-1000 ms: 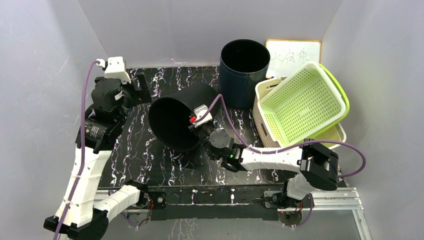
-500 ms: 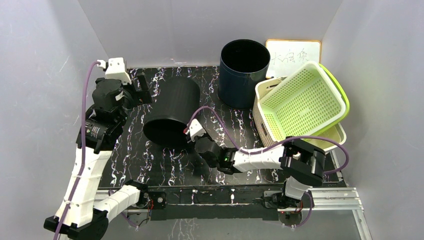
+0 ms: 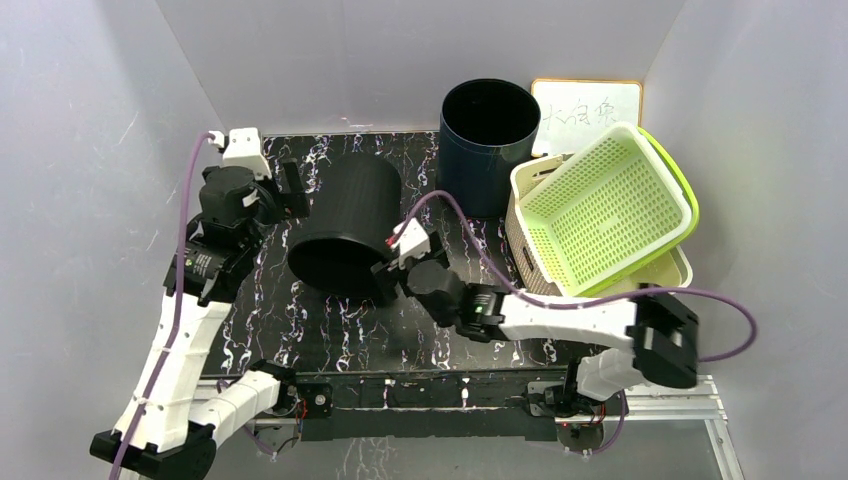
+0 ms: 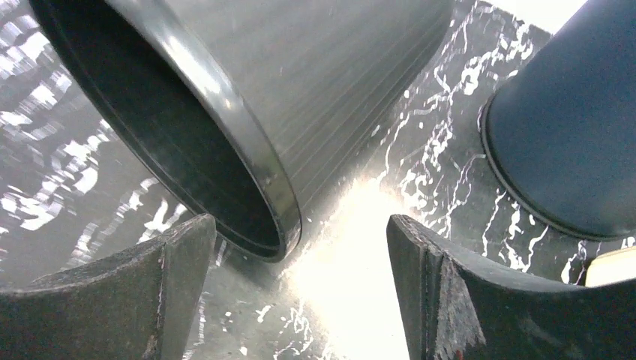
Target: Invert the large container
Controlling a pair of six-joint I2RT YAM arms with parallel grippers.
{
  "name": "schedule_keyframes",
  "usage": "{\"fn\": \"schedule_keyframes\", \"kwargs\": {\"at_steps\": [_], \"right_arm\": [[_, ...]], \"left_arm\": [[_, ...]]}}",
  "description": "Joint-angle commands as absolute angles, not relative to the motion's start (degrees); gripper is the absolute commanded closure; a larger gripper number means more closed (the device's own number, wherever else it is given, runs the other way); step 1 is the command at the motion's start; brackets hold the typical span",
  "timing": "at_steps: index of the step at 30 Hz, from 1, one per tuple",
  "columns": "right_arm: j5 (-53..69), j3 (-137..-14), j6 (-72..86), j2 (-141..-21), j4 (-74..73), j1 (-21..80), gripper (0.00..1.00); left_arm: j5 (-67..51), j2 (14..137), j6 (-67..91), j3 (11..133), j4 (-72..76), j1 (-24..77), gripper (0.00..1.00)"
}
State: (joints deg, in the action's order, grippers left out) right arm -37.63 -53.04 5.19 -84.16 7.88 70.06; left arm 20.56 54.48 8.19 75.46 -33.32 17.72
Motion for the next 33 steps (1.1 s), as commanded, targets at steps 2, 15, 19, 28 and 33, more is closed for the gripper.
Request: {"fn": "schedule_keyframes", "kwargs": {"at_steps": [2, 15, 19, 28, 33], "right_arm": [[-34.3, -56.9, 9.1, -72.9, 5.2, 70.2, 0.15], [-23.4, -55.3, 33.1, -66.0, 12.2, 69.8, 0.04], [-23.5, -52.9, 42.2, -68.1, 17.2, 69.8, 0.07], [-19.0, -46.1, 59.9, -73.6, 30.3, 69.8, 0.14], [-18.6, -46.0, 62.5, -75.7, 32.9, 70.0, 0.15]], "left_arm": [[20.8, 52.8, 9.5, 69.8, -31.0, 17.7, 0.01], [17.1, 53.3, 13.7, 61.3, -27.0, 17.7, 0.02], [16.0, 53.0, 14.6, 58.8, -26.2, 17.7, 0.02], [12.4, 49.8, 18.0, 55.1, -26.1, 17.7, 0.02], [8.9, 47.4, 20.6, 53.9, -26.4, 17.7, 0.02]]}}
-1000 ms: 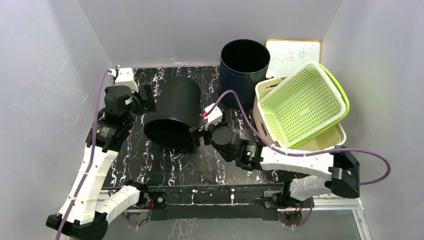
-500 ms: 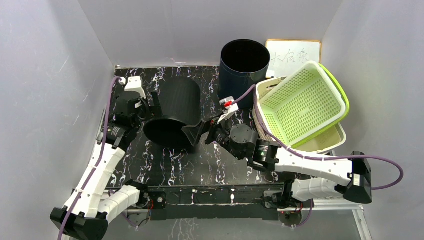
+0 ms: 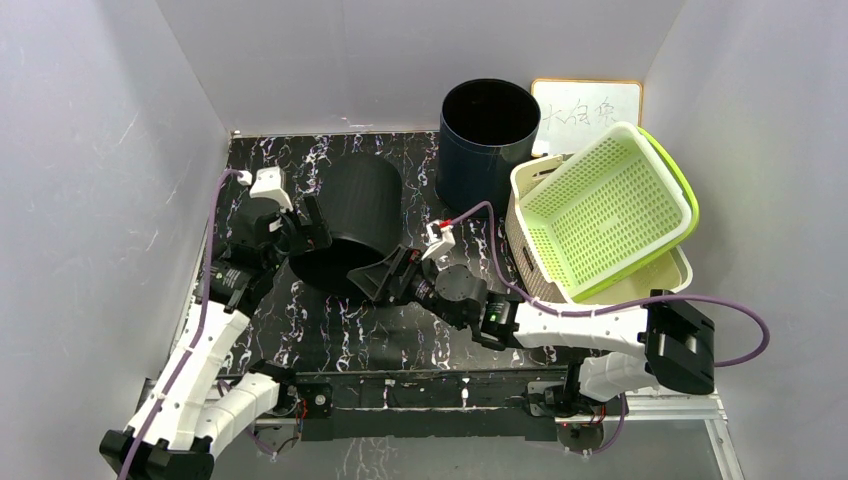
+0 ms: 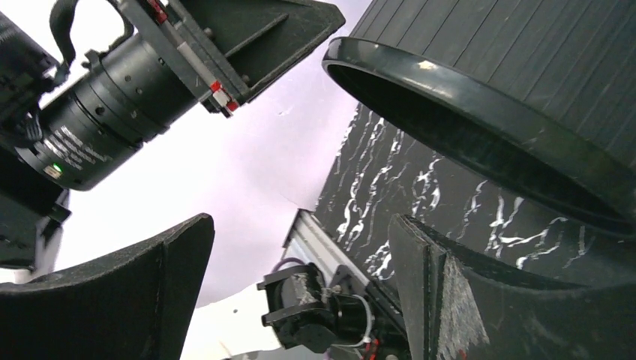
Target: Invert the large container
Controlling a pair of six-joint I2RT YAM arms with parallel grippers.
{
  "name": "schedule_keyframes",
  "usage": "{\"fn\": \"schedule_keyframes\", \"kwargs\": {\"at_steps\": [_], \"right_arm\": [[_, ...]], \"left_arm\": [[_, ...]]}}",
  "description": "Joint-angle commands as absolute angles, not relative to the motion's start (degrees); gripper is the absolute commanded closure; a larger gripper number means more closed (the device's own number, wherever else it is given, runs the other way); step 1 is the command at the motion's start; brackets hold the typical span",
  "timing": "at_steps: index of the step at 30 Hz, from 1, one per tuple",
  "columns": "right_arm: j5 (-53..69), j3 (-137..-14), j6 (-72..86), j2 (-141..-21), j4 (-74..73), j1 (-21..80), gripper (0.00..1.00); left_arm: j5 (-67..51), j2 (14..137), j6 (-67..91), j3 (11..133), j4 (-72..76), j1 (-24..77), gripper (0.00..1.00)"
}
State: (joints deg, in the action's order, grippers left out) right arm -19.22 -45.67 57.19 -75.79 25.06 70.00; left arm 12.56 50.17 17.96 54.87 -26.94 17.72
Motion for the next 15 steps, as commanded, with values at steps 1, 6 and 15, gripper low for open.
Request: {"fn": "schedule_keyframes", "kwargs": {"at_steps": [1, 6, 15], "right_arm": [[-19.5, -45.7, 62.9, -75.8, 33.2, 70.0, 0.15], [-25.4, -43.8, 64.2, -75.7, 35.3, 70.0, 0.16], [-27.3, -45.3, 74.6, -81.8, 36.6, 70.0, 0.17]], "left_arm": [[8.1, 46.9, 21.2, 53.6, -26.3, 17.7, 0.02], [5.5, 45.0, 23.2, 50.5, -25.1, 17.7, 0.02], [5.0, 43.7, 24.5, 45.7, -24.2, 17.7, 0.02]]}}
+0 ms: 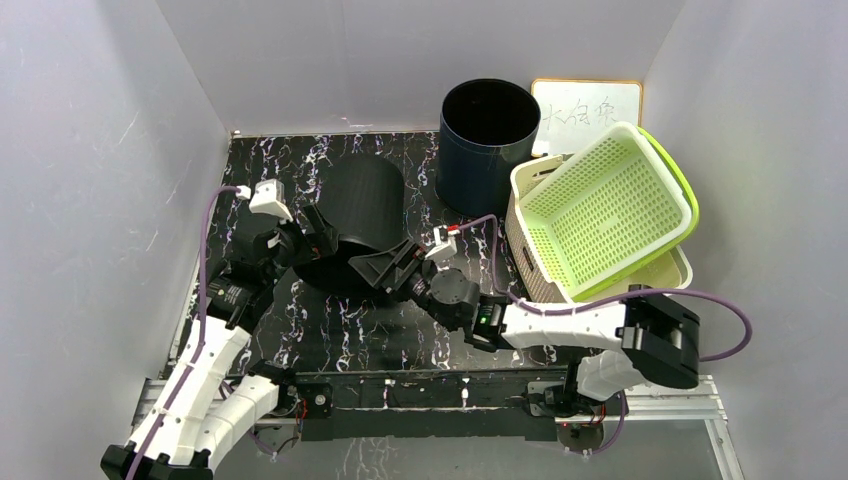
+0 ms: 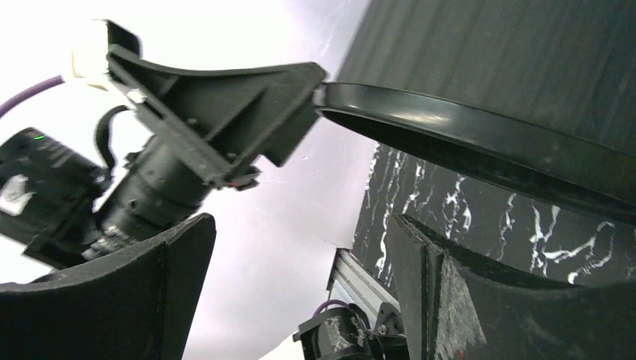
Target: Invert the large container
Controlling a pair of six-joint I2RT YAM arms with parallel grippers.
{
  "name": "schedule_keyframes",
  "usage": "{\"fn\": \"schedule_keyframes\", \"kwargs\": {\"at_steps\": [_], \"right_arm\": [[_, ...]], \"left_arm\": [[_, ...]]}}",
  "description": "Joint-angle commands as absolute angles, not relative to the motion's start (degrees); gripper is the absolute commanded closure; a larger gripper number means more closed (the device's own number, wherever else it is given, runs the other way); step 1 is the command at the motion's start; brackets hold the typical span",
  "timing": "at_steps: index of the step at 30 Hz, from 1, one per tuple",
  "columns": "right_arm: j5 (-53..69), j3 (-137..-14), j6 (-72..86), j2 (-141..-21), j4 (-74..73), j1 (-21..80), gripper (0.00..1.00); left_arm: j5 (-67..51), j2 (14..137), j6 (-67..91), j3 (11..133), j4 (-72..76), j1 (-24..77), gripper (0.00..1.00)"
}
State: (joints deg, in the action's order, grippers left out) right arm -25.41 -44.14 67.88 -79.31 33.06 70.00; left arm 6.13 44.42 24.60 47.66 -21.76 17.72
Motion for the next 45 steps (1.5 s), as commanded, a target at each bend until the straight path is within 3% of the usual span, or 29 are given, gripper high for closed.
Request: {"fn": "schedule_keyframes", "kwargs": {"at_steps": [1, 6, 12, 20, 31, 34, 37, 39, 45], "right_arm": [[-27.5, -45.6, 76.0, -82.5, 36.8, 70.0, 0.18], [-33.2, -46.5, 81.2, -84.9, 38.2, 70.0, 0.20], [-40.1, -45.0, 81.7, -88.4, 51.0, 70.0, 0.26], [-40.3, -51.4, 88.6, -97.4, 50.0, 69.7, 0.28], [-51.0, -50.9, 85.5, -101.1, 59.6, 68.7, 0.44], [-51.5, -49.8, 84.6, -101.6, 63.3, 67.6, 0.56], [-49.8, -48.5, 84.2, -102.9, 67.3, 66.6, 0.84], [-48.2, -47.3, 84.5, -103.9, 69.4, 66.0, 0.97], [-42.6, -41.5, 88.9, -107.8, 79.2, 62.7, 1.00]], "left_arm": [[5.2, 43.5, 24.5, 45.6, -24.2, 17.7, 0.02], [5.3, 42.9, 24.2, 45.8, -25.0, 17.7, 0.02], [5.9, 41.5, 23.9, 45.6, -26.1, 17.7, 0.02], [5.4, 40.4, 24.4, 43.8, -26.4, 17.7, 0.02], [5.7, 38.6, 24.0, 43.4, -28.4, 17.7, 0.02], [5.4, 38.1, 24.2, 43.1, -28.6, 17.7, 0.02], [5.3, 37.8, 24.3, 42.4, -28.5, 17.7, 0.02], [5.5, 37.9, 24.1, 42.3, -28.6, 17.7, 0.02], [6.6, 38.3, 22.6, 44.8, -29.8, 17.7, 0.02]]}}
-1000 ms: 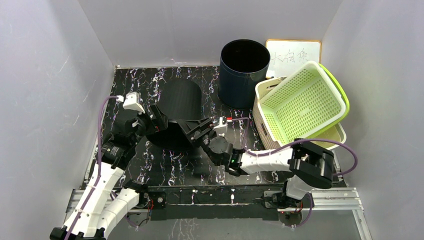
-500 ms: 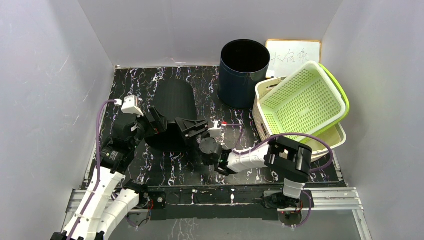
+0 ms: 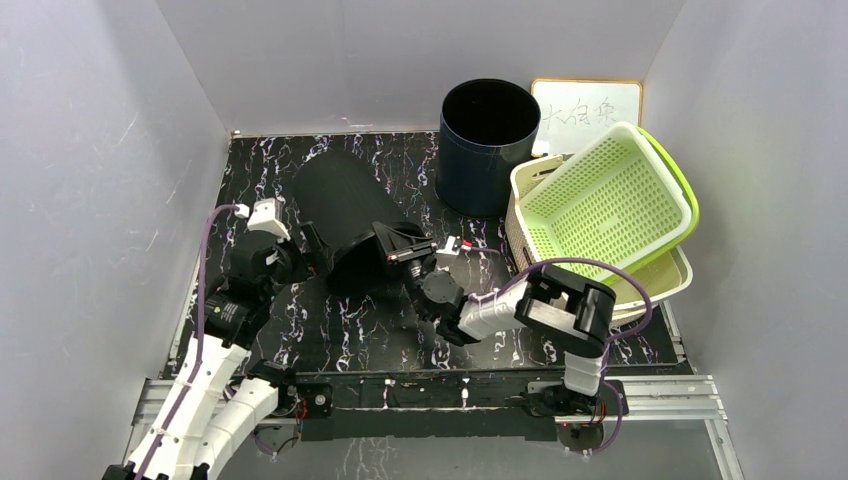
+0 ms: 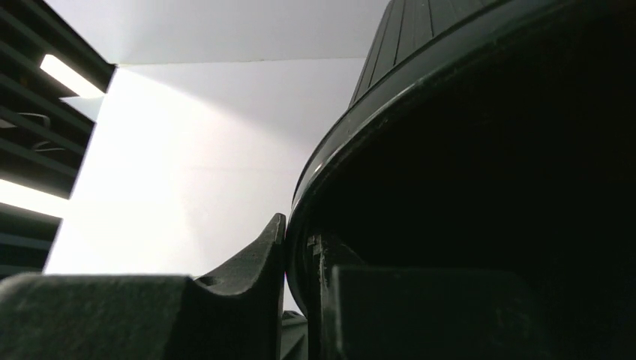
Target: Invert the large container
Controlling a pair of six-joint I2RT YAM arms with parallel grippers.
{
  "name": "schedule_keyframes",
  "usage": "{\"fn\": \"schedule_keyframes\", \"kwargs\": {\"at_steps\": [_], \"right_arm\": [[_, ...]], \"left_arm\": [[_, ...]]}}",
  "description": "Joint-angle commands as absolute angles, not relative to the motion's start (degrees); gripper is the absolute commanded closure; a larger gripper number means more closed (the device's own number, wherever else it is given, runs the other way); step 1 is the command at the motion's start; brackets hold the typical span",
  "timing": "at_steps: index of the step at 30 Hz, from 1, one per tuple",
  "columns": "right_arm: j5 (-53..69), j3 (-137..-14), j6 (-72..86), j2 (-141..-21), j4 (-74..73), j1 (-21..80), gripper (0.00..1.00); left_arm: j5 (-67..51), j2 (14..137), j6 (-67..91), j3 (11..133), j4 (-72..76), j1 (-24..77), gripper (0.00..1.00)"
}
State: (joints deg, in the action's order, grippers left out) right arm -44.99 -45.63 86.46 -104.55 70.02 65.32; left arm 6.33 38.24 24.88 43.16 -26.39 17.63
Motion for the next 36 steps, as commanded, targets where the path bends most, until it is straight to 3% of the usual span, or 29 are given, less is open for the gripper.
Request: {"fn": "schedule_keyframes", "kwargs": {"at_steps": [1, 9, 16, 25, 36], "right_arm": [[-41.3, -40.0, 89.0, -108.5, 82.5, 62.1, 1.00], [-26.6, -38.8, 82.1, -114.9, 100.9, 56.1, 1.00], [-11.9, -55.1, 80.4, -124.1, 104.0, 55.4, 1.00], [-2.8, -71.5, 79.3, -132.1, 104.0, 55.3, 1.00], [-2.2, -53.4, 80.9, -133.4, 104.0, 51.6, 1.00]], "left_arm": [[7.1, 38.5, 22.0, 45.7, -30.3, 17.7, 0.02], [13.4, 40.1, 16.9, 56.7, -35.7, 17.7, 0.02], [15.5, 40.3, 15.2, 62.2, -37.9, 17.7, 0.02], [17.5, 40.0, 13.7, 66.9, -40.7, 17.7, 0.02], [17.4, 39.6, 13.8, 64.8, -39.8, 17.7, 0.02]]}}
